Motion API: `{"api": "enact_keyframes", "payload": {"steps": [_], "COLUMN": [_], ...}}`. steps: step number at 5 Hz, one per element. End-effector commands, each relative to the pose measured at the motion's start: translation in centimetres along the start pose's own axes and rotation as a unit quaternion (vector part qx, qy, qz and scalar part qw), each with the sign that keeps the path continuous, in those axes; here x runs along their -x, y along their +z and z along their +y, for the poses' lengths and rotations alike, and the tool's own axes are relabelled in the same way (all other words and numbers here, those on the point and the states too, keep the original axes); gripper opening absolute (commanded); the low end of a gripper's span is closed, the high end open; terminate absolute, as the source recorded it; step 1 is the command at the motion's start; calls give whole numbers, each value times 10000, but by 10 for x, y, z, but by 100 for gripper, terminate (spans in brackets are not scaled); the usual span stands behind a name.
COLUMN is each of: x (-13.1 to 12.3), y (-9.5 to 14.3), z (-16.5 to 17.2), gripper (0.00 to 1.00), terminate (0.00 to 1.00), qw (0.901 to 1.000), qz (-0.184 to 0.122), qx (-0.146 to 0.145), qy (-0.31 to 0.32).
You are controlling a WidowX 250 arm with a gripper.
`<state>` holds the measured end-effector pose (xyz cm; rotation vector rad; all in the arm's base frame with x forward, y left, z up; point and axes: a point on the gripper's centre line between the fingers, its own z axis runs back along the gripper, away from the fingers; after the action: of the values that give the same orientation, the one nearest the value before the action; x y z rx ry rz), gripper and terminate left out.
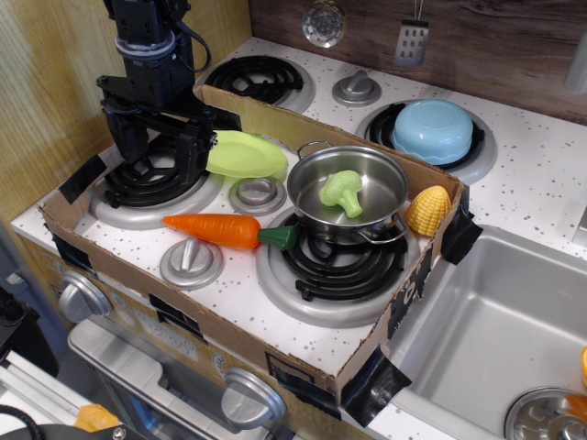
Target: Take broccoli out of pan
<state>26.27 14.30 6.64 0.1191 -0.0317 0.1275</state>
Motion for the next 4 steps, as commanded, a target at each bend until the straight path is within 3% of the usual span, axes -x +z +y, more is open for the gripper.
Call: {"api": "enact_keyframes", "payload": {"steps": [1,3,4], "x": [0,-13,-19], "y": [0,44,61], "z": [0,-4,-14], "gripper": [100,100,100], "terminate": [0,0,0], "qw": [10000,9973,9948], "qz": [0,-575,-882], "qx": [0,-387,-409], "qy": [0,-237,-318]}}
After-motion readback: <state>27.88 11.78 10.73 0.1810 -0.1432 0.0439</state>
